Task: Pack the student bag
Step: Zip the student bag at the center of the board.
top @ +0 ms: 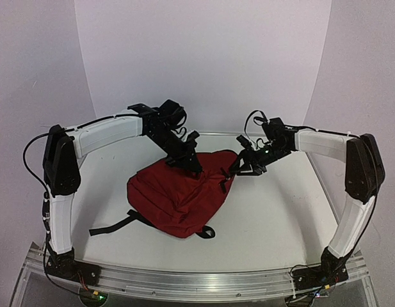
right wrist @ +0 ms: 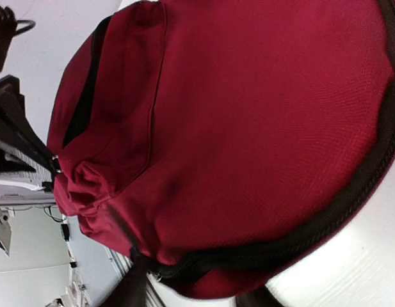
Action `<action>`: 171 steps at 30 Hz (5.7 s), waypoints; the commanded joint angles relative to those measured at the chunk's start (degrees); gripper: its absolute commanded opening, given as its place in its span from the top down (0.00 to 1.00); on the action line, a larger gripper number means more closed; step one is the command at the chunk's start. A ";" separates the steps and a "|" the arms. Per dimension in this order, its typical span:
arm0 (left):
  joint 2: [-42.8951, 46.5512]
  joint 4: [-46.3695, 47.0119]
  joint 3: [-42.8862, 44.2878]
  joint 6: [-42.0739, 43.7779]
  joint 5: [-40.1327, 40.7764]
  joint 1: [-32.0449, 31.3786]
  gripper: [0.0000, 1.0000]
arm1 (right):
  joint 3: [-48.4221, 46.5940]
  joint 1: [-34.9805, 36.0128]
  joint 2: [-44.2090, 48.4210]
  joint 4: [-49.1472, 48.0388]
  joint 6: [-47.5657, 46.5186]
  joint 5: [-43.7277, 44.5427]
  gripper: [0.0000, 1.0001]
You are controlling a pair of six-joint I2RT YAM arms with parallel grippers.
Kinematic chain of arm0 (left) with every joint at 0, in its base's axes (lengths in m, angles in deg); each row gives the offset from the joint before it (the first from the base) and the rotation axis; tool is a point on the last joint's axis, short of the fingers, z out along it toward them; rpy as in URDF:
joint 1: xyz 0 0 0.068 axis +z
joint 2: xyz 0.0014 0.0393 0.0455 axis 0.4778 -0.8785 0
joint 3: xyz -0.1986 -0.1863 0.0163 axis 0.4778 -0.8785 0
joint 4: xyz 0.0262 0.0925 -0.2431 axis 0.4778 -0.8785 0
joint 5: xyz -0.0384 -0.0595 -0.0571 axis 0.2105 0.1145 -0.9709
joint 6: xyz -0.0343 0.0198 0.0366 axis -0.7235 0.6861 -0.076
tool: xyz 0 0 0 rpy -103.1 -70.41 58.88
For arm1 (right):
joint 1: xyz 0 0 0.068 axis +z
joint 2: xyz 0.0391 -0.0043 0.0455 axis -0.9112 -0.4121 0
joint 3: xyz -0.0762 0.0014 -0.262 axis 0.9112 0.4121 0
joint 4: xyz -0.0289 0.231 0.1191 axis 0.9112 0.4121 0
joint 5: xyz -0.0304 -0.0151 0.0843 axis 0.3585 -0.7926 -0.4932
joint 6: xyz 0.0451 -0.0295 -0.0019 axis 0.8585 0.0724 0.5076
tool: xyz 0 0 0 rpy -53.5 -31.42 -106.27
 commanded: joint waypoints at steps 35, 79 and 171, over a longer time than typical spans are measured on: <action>-6.49 14.12 -0.56 -6.80 -11.78 1.38 1.00 | 0.11 9.71 -7.25 -15.85 11.80 -10.25 0.32; -1.44 2.01 -4.71 -3.08 -2.00 10.92 1.00 | 7.65 8.53 -2.75 -15.97 12.03 10.43 1.00; -3.67 -18.19 6.26 2.94 16.12 17.29 1.00 | 5.97 1.69 -6.19 -8.68 5.88 16.89 1.00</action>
